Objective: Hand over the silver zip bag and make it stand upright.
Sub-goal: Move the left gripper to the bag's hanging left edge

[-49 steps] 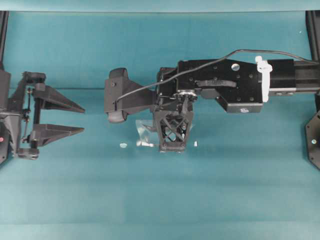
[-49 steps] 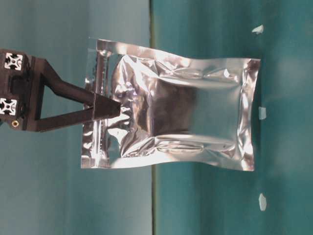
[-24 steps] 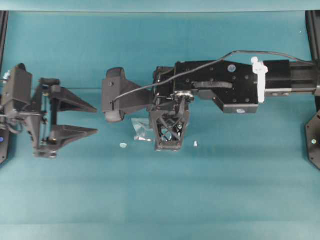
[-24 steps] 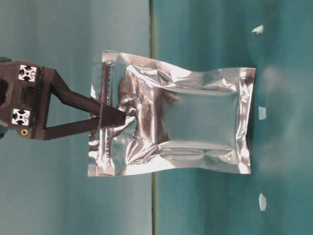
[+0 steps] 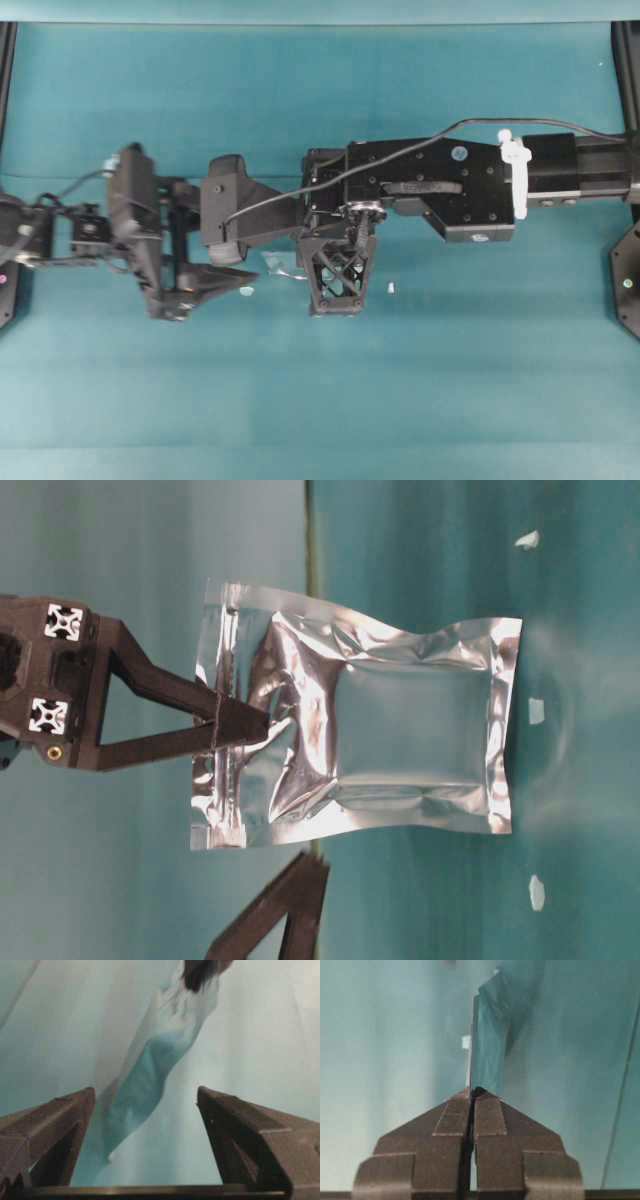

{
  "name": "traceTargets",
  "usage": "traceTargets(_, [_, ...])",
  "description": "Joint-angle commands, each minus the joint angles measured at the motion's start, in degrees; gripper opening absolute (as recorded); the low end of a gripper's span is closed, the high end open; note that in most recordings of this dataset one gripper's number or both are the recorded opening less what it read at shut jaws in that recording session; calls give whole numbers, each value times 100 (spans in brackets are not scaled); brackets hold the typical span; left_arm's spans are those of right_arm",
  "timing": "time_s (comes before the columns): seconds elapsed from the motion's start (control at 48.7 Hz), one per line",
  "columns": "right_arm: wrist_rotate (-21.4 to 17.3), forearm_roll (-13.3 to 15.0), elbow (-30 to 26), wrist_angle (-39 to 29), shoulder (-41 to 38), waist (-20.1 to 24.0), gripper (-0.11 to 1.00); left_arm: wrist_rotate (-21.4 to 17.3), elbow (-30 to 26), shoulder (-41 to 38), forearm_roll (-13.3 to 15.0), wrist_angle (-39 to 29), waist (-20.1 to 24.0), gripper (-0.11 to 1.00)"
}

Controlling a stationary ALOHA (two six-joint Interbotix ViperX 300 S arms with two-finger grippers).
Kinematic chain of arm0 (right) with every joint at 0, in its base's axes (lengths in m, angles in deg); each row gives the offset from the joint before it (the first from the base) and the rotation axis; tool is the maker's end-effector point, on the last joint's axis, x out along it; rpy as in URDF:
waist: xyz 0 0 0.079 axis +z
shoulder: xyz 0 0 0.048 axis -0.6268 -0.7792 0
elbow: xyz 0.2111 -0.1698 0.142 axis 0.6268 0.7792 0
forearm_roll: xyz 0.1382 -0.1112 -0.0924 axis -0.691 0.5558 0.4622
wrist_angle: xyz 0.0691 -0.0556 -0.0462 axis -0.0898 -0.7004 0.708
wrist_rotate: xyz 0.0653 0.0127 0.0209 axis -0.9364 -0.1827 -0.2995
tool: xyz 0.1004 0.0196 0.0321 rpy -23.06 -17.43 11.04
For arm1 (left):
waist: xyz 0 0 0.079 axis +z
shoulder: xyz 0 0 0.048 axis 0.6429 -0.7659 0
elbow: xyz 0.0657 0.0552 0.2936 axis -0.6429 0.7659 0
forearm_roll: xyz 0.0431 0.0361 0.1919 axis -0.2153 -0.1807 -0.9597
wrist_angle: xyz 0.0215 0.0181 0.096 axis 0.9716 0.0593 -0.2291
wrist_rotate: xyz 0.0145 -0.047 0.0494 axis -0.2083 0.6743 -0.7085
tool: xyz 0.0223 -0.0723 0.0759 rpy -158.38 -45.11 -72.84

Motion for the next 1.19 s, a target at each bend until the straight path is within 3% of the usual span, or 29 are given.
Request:
traceTargets(0.0, [44, 18, -44, 70, 88, 18, 1, -9, -176, -158, -26, 97, -44, 96])
traceTargets(0.267, [53, 18, -44, 62, 97, 18, 1, 0, -299, -589, -26, 448, -158, 96])
traceTargets(1.171, [62, 18, 26, 70, 97, 26, 1, -9, -1046, -1758, -26, 650, -123, 96])
